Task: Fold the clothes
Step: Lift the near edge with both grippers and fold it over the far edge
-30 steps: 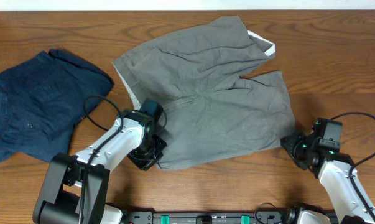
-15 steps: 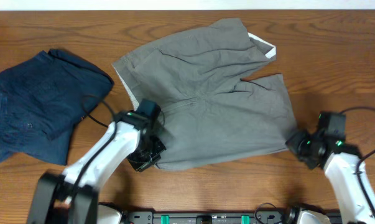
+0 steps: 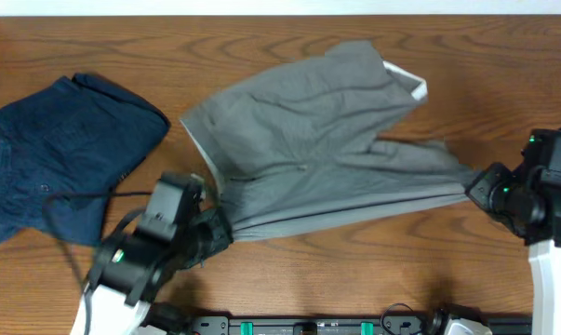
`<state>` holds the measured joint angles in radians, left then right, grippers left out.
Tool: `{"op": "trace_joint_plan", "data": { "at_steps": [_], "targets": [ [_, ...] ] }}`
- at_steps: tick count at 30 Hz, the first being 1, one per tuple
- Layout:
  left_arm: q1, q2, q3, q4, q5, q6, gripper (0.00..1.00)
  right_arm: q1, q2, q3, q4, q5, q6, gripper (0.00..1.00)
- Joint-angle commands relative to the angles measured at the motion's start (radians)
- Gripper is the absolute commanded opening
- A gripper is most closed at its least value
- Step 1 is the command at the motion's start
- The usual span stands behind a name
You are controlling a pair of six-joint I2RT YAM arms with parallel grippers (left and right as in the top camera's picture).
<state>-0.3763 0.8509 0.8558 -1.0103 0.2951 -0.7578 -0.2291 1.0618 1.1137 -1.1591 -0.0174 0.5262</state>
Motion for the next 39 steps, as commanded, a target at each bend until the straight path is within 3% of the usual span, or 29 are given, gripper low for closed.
{"op": "trace_joint_plan", "data": {
  "at_steps": [1, 5, 12, 21, 31, 32, 33, 34, 36, 39],
  "targets": [
    [0.008, -0.076, 0.028, -0.016, -0.078, 0.026, 0.06, -0.032, -0.032, 0.101, 0.015, 0.156, -0.097, 0.01],
    [0.008, -0.079, 0.081, -0.013, -0.133, 0.050, 0.06, -0.032, -0.023, 0.212, 0.030, 0.084, -0.188, 0.01],
    [0.037, 0.049, 0.216, 0.030, -0.376, 0.129, 0.06, 0.009, 0.079, 0.266, 0.175, -0.038, -0.246, 0.01],
    [0.182, 0.313, 0.222, 0.093, -0.382, -0.066, 0.06, 0.159, 0.352, 0.266, 0.451, -0.058, -0.296, 0.01],
    [0.285, 0.623, 0.222, 0.342, -0.401, -0.075, 0.06, 0.264, 0.687, 0.266, 0.795, -0.059, -0.224, 0.02],
    [0.290, 0.653, 0.222, 0.369, -0.400, -0.076, 0.07, 0.274, 0.721, 0.266, 0.833, -0.062, -0.214, 0.15],
    [0.292, 0.679, 0.222, 0.389, -0.400, -0.076, 0.17, 0.284, 0.754, 0.266, 0.870, -0.064, -0.200, 0.39],
    [0.293, 0.711, 0.222, 0.414, -0.400, -0.075, 0.47, 0.293, 0.782, 0.266, 0.901, -0.074, -0.197, 0.68],
    [0.294, 0.750, 0.222, 0.438, -0.401, -0.070, 0.70, 0.304, 0.817, 0.266, 0.926, -0.093, -0.198, 0.99],
    [0.316, 0.763, 0.222, 0.420, -0.395, -0.067, 0.77, 0.309, 0.824, 0.266, 0.893, -0.100, -0.198, 0.99]
  ]
}}
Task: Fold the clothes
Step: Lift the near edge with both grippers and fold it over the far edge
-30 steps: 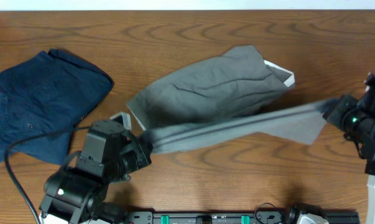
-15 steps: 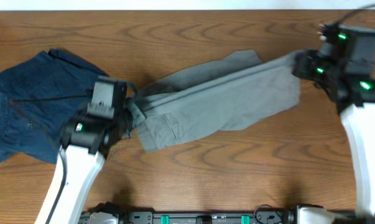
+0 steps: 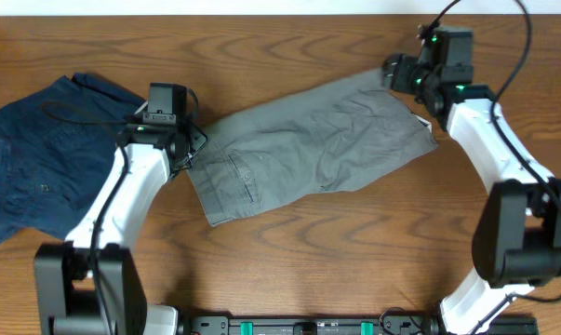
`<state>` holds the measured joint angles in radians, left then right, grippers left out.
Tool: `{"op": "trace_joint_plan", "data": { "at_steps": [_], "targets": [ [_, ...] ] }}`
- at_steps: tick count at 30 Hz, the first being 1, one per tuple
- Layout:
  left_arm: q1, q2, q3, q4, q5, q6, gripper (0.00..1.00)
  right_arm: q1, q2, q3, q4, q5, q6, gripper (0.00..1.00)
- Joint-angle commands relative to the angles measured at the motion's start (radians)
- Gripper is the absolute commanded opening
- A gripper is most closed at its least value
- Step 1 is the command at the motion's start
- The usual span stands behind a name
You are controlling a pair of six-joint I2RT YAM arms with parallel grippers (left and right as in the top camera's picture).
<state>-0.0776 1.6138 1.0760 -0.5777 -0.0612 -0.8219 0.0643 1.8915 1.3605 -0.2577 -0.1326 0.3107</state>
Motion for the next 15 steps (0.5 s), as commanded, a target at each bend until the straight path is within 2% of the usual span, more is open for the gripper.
{"op": "trace_joint_plan", "data": {
  "at_steps": [1, 7, 13, 15],
  "targets": [
    [0.026, -0.002, 0.002, -0.026, -0.034, -0.003, 0.78, 0.016, -0.009, 0.019, -0.026, 0.015, 0.018, 0.99],
    [0.081, -0.005, -0.006, -0.140, 0.038, -0.003, 0.85, 0.016, -0.009, 0.018, -0.211, 0.025, -0.043, 0.99],
    [0.069, 0.025, -0.061, -0.099, 0.093, -0.003, 0.99, 0.016, 0.053, 0.012, -0.314, 0.053, -0.057, 0.99],
    [0.065, 0.053, -0.070, -0.064, 0.131, -0.002, 0.98, 0.018, 0.084, 0.012, -0.335, 0.053, -0.058, 0.99]
  ]
}}
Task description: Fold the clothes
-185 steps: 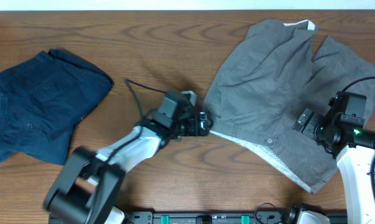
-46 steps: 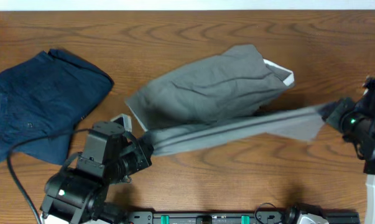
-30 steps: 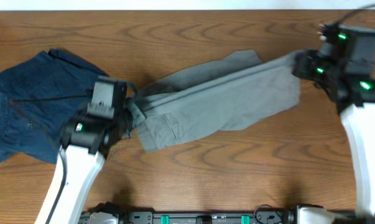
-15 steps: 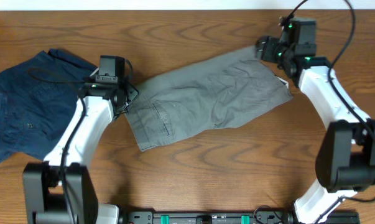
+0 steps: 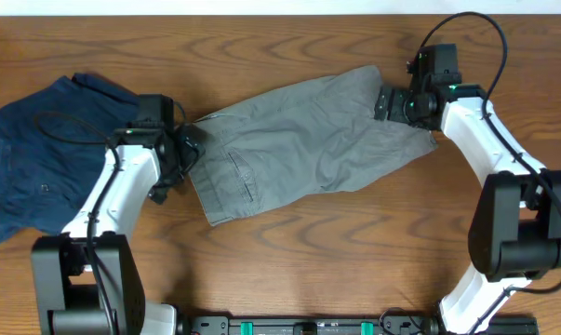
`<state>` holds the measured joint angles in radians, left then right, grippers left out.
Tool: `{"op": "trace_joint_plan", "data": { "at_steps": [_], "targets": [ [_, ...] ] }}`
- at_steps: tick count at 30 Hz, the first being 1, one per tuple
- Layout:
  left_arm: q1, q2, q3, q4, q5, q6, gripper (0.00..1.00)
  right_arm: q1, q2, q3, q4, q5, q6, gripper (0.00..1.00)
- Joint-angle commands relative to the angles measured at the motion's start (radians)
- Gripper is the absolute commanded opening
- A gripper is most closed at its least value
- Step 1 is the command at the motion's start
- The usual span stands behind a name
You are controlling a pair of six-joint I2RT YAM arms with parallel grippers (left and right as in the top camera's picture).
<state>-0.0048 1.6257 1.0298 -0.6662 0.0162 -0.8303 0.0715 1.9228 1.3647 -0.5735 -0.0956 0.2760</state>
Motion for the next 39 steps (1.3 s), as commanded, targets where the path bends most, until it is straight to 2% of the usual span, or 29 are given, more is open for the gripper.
{"op": "trace_joint_plan", "data": {
  "at_steps": [1, 5, 8, 10, 12, 15, 16, 18, 19, 22, 24, 27, 28, 32, 33, 34, 39],
  "targets": [
    [-0.008, 0.055, -0.026, 0.034, 0.075, 0.006, 0.98, 0.010, 0.064, 0.008, -0.030, 0.016, -0.023, 0.99],
    [-0.008, 0.137, -0.026, 0.069, 0.177, 0.006, 0.98, 0.010, 0.092, 0.008, -0.087, 0.042, -0.021, 0.99],
    [-0.008, 0.199, -0.026, 0.093, 0.262, 0.015, 1.00, 0.008, 0.088, 0.008, -0.142, 0.155, 0.033, 0.99],
    [-0.008, 0.232, -0.026, 0.116, 0.317, 0.046, 0.93, 0.006, 0.085, 0.008, -0.173, 0.204, 0.054, 0.99],
    [-0.008, 0.257, -0.026, 0.134, 0.371, 0.073, 0.79, 0.001, 0.085, 0.008, -0.190, 0.204, 0.053, 0.99],
    [-0.008, 0.269, -0.025, 0.163, 0.422, 0.144, 0.40, -0.001, 0.075, 0.008, -0.200, 0.188, 0.053, 0.99],
    [-0.008, 0.269, -0.024, 0.168, 0.427, 0.169, 0.34, -0.001, 0.066, 0.010, -0.198, 0.181, 0.053, 0.99],
    [-0.008, 0.268, -0.016, 0.166, 0.446, 0.233, 0.13, -0.001, 0.035, 0.019, -0.195, 0.158, 0.052, 0.99],
    [-0.007, 0.266, -0.011, 0.158, 0.463, 0.276, 0.06, -0.001, 0.014, 0.026, -0.194, 0.145, 0.052, 0.99],
    [-0.005, 0.246, 0.016, 0.084, 0.468, 0.373, 0.06, 0.000, -0.054, 0.045, -0.186, 0.069, 0.009, 0.99],
    [-0.002, 0.219, 0.053, -0.016, 0.473, 0.456, 0.06, 0.001, -0.107, 0.052, -0.188, -0.053, -0.076, 0.99],
    [0.005, 0.164, 0.114, -0.152, 0.470, 0.544, 0.06, 0.008, -0.160, 0.052, -0.205, -0.295, -0.226, 0.81],
    [0.011, 0.140, 0.137, -0.199, 0.470, 0.550, 0.06, 0.016, -0.167, 0.052, -0.218, -0.345, -0.245, 0.72],
    [0.024, 0.037, 0.208, -0.330, 0.470, 0.549, 0.06, 0.083, -0.157, 0.029, -0.269, -0.380, -0.249, 0.33],
    [0.024, 0.012, 0.217, -0.342, 0.470, 0.549, 0.06, 0.109, -0.150, 0.016, -0.273, -0.380, -0.249, 0.28],
    [0.024, -0.017, 0.225, -0.348, 0.471, 0.549, 0.06, 0.135, -0.142, 0.003, -0.272, -0.382, -0.248, 0.25],
    [0.024, -0.154, 0.232, -0.350, 0.492, 0.529, 0.06, 0.314, -0.061, -0.077, -0.188, -0.391, -0.225, 0.24]
  ]
}}
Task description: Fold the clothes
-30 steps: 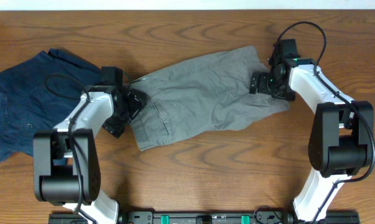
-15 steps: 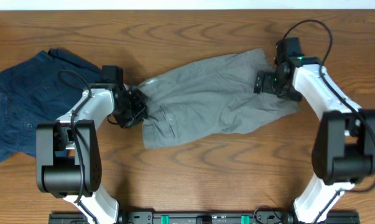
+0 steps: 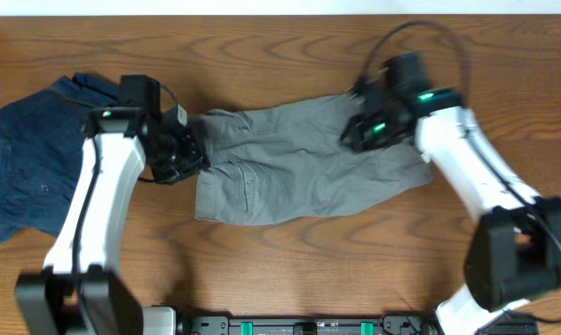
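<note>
A pair of grey shorts (image 3: 299, 167) lies folded across the middle of the table, its pocket side toward the left. My left gripper (image 3: 194, 149) is at the shorts' left edge, shut on the cloth there. Over the upper right part of the shorts, my right gripper (image 3: 354, 132) is shut on a bunched fold of the fabric. A crumpled navy garment (image 3: 33, 172) lies at the far left, partly behind the left arm.
The wooden table (image 3: 289, 270) runs to a front edge with a black rail (image 3: 317, 326). Cables loop from both arms. The white wall edge runs along the back.
Both grippers have moved inward and forward. The right one went from the shorts' top right corner to over the cloth. The shorts now lie lower and flatter, with the upper edge drawn down.
At first both grippers held the grey shorts stretched near the front edge, half of them spread behind. Then the shorts lay folded in half, grippers at the back corners. Now the grippers hold the left edge and upper right cloth, shifted forward.
</note>
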`<state>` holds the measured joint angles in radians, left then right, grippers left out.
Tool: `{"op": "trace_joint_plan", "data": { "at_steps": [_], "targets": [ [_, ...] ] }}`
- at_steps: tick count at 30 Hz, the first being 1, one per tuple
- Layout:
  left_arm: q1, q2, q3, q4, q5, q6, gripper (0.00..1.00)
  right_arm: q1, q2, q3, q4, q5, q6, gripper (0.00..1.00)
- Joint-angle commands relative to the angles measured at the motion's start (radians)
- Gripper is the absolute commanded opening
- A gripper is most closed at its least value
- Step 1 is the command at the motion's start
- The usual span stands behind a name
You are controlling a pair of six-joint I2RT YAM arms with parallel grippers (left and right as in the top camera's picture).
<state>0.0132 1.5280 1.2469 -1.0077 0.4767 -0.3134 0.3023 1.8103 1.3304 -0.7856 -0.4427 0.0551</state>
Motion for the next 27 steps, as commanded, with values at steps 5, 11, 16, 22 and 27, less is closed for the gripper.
{"op": "trace_joint_plan", "data": {
  "at_steps": [5, 11, 16, 22, 27],
  "targets": [
    [0.006, -0.163, 0.015, 0.026, 0.052, -0.029, 0.06, 0.278, 0.180, -0.090, 0.215, -0.137, 0.083, 0.20],
    [0.006, -0.217, 0.015, 0.166, 0.221, -0.122, 0.06, 0.478, 0.308, -0.088, 0.529, -0.174, 0.185, 0.23],
    [-0.010, -0.211, 0.014, 0.213, 0.238, -0.171, 0.07, 0.530, 0.305, -0.072, 0.651, -0.077, 0.221, 0.46],
    [-0.033, -0.198, 0.014, 0.161, 0.184, -0.170, 0.06, 0.426, 0.202, -0.006, 0.474, 0.034, 0.195, 0.60],
    [-0.032, -0.198, 0.014, 0.153, 0.180, -0.166, 0.06, 0.260, 0.050, 0.002, 0.235, 0.189, 0.190, 0.64]
  ]
}}
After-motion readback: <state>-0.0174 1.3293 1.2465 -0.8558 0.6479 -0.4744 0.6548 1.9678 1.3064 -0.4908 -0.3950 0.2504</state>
